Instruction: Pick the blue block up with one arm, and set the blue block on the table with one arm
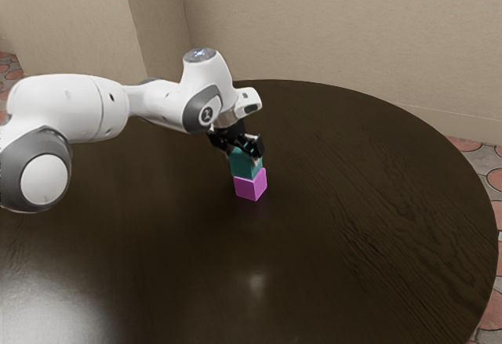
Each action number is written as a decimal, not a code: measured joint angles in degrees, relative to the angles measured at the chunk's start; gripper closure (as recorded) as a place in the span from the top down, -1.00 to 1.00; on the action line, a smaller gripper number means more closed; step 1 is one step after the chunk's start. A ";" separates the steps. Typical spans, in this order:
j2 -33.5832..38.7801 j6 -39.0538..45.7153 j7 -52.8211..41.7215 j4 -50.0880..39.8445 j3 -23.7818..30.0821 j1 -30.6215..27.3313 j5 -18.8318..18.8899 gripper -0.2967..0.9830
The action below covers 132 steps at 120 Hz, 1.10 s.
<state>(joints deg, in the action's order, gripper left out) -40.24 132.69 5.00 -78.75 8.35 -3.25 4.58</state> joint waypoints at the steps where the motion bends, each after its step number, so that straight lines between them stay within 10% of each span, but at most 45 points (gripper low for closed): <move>1: -0.07 0.00 0.00 0.11 0.00 0.00 0.00 0.29; 132: 1.23 -1.31 1.78 -2.59 -0.31 -6.47 1.31 -0.09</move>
<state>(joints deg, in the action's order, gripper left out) -39.01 131.39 6.78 -81.34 8.04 -9.71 5.89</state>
